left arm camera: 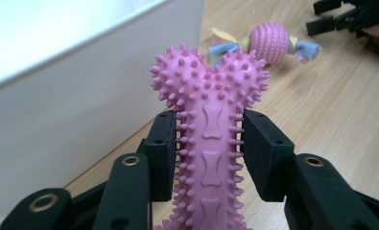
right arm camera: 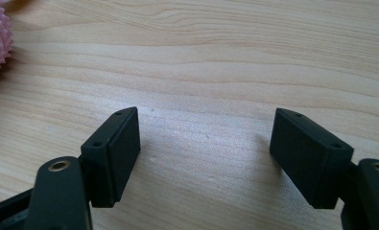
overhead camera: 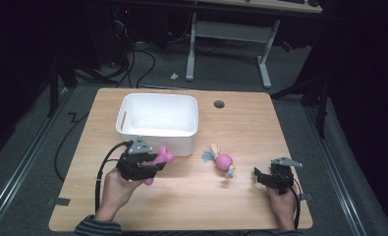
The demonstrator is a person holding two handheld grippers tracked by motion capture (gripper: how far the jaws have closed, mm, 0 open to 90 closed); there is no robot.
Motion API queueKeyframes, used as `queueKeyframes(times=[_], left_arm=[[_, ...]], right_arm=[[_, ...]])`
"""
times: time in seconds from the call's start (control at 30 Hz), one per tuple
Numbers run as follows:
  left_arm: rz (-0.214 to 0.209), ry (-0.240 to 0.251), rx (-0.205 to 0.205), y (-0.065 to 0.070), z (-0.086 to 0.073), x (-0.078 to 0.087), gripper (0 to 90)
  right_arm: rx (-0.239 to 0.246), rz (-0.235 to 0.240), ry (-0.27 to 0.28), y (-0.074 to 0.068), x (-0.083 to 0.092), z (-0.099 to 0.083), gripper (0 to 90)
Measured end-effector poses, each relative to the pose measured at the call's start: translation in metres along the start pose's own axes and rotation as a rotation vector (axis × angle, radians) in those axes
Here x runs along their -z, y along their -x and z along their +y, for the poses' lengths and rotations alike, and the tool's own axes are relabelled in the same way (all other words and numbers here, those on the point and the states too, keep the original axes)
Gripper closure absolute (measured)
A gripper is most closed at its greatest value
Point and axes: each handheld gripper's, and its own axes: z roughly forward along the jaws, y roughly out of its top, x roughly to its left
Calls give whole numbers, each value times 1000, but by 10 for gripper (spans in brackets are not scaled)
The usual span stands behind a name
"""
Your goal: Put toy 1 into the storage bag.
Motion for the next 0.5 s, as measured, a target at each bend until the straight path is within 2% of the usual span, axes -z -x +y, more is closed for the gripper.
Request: queueKeyframes(times=[0.3, 0.5], left_arm=[[1, 53, 23, -12, 7, 22, 582], [8, 57, 24, -18, 16, 31, 581]], right_arm=[[0, 0, 0, 0, 0, 0, 259], [0, 0, 0, 0, 0, 0, 259]])
